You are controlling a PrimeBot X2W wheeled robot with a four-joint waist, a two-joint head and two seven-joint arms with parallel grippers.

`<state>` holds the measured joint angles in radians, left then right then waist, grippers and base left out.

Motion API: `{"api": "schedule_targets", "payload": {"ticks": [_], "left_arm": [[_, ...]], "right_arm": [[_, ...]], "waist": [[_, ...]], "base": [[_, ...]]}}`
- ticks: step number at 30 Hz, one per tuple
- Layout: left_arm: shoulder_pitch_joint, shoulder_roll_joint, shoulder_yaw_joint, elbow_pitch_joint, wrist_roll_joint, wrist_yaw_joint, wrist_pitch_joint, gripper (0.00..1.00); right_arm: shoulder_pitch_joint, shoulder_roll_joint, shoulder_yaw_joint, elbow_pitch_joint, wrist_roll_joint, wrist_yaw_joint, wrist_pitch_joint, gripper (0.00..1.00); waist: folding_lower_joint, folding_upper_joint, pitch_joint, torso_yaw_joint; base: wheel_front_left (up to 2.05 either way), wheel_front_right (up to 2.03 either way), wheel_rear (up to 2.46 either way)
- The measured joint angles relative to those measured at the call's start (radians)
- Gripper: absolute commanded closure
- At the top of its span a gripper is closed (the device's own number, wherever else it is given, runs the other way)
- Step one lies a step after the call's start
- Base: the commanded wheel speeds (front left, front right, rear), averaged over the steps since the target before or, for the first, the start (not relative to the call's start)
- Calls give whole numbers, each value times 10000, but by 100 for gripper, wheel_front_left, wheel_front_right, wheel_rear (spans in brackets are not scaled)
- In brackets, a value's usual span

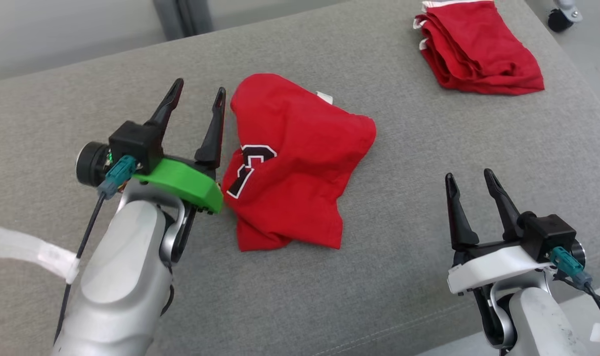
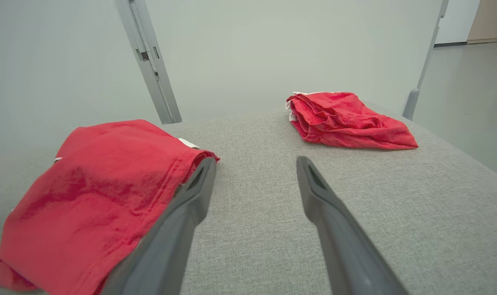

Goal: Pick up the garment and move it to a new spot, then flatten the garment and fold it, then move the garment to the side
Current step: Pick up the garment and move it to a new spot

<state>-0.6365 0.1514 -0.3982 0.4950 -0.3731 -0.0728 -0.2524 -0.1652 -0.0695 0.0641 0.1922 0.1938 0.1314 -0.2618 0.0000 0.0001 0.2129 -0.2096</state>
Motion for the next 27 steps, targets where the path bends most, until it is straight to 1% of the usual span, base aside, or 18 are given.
{"api": "schedule_targets", "payload": {"ticks": [5, 10, 14, 21, 27], "left_arm": [[834, 303, 430, -416, 52, 222, -84, 0], [1927, 516, 1139, -1172, 117, 393, -100, 0], [2826, 560, 1701, -1645, 184, 479, -100, 0], [4287, 579, 2863, -2418, 205, 644, -102, 0], [5315, 491, 3356, -2924, 253, 631, -115, 0]], "right_arm": [[151, -61, -19, -25, -40, 0, -4, 0], [241, -153, -19, -44, -56, 0, -8, 0], [394, -188, 31, -90, -100, 0, -8, 0], [569, -245, 54, -188, -117, 0, -8, 0], [865, -305, -21, -276, -125, 0, -8, 0]], "waist": [[0, 0, -278, 502], [0, -1, -580, 1017], [0, 0, -832, 1388], [-1, 0, -1296, 1826], [0, 0, -1616, 2039]], "base": [[0, 0, 0], [0, 0, 0], [0, 0, 0], [0, 0, 0], [0, 0, 0]]}}
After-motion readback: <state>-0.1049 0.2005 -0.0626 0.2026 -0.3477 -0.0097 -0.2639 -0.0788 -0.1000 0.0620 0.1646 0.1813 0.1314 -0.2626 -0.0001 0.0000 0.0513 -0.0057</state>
